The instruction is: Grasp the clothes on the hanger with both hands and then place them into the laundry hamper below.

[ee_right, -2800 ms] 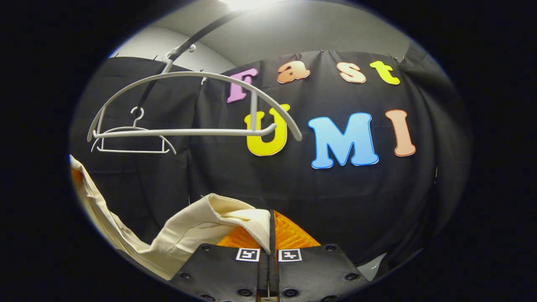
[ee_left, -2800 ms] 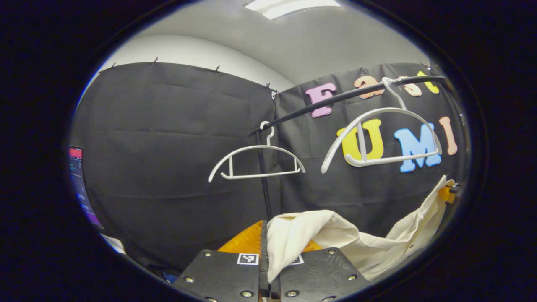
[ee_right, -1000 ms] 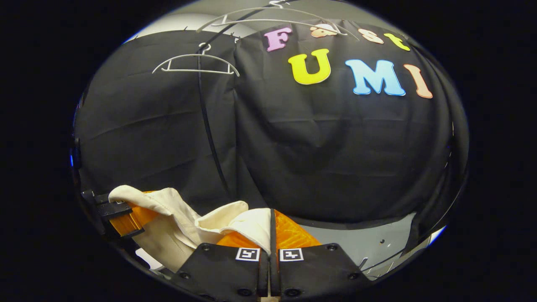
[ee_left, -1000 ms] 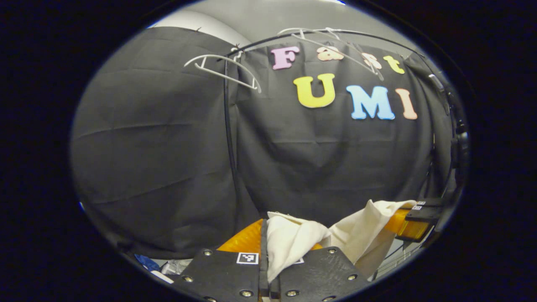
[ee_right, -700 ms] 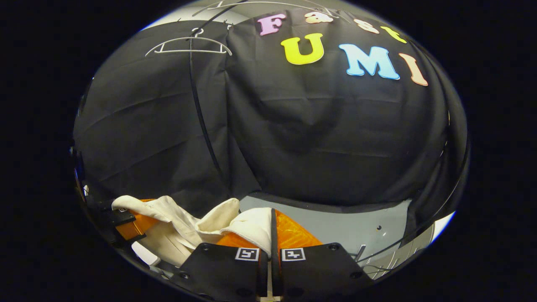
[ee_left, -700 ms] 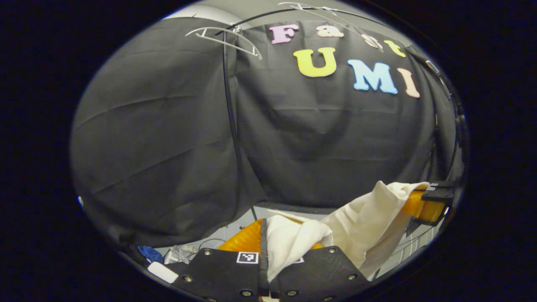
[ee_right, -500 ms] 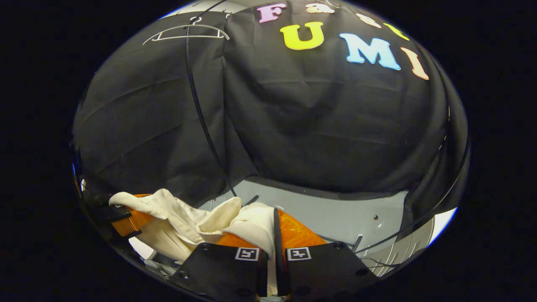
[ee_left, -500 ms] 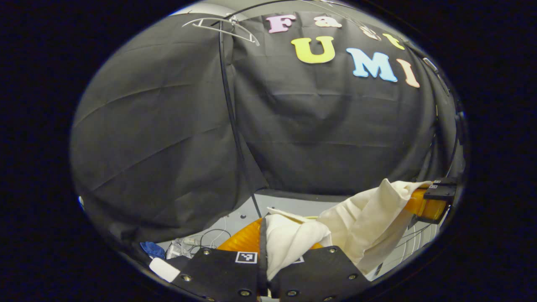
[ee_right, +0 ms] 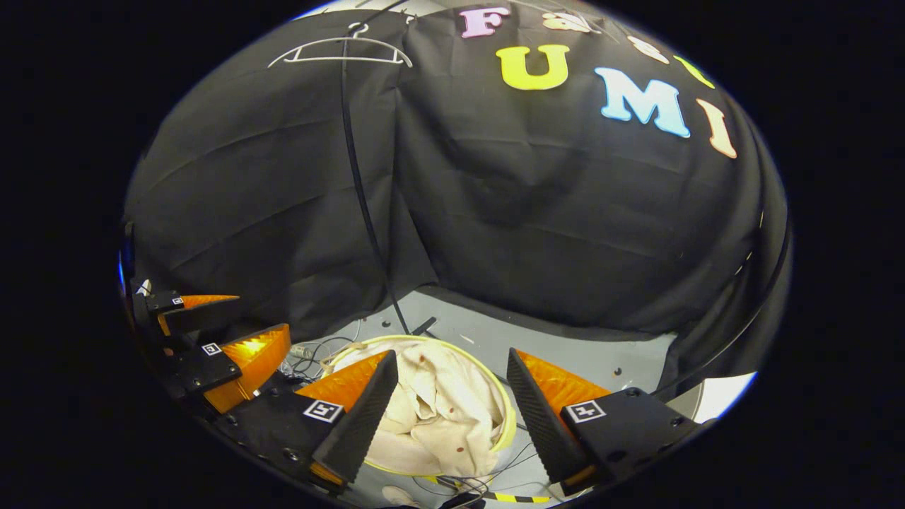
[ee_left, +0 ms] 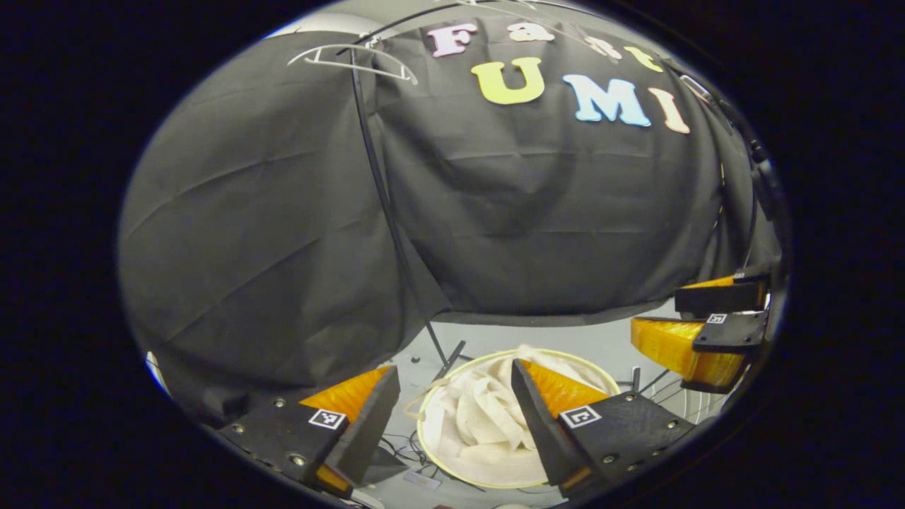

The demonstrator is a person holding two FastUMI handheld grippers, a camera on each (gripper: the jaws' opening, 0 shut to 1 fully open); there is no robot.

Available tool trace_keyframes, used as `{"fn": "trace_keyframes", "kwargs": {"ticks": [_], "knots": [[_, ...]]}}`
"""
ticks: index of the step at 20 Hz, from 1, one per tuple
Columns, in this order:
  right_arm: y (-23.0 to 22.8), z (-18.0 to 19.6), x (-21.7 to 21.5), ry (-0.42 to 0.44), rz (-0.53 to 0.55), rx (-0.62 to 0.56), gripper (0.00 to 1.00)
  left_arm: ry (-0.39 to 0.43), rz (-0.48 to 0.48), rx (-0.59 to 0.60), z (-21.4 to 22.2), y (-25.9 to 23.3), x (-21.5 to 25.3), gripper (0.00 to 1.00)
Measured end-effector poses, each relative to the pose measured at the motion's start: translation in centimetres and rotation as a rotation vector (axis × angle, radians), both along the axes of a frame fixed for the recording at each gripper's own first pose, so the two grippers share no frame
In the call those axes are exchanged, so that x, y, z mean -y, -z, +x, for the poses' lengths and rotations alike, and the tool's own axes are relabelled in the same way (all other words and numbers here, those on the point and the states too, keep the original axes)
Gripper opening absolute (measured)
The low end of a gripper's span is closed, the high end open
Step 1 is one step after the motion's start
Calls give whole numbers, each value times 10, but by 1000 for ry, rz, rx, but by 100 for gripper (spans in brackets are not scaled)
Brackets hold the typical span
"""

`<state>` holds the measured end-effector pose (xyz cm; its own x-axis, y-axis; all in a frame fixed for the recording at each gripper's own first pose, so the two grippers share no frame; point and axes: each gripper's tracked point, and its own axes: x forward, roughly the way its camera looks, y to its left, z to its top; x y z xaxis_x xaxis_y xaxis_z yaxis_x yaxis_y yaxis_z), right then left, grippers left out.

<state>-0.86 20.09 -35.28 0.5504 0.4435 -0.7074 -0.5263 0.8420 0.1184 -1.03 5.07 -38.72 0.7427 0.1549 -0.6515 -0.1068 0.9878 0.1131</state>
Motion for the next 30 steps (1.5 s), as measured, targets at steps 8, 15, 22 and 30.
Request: {"fn": "trace_keyframes", "kwargs": {"ticks": [8, 15, 22, 30], "knots": [[-178, 60, 41, 128, 114, 365, 98, 27, -3, 294, 38, -178, -5, 94], [-288, 77, 98, 272, 134, 589, 98, 96, -16, 533, 57, -312, 1, 94], [-335, 64, 161, 406, 94, 687, 96, 169, -47, 644, 44, -379, 35, 94], [-343, 49, 179, 453, 102, 719, 96, 175, -73, 700, 38, -398, 48, 94]]}}
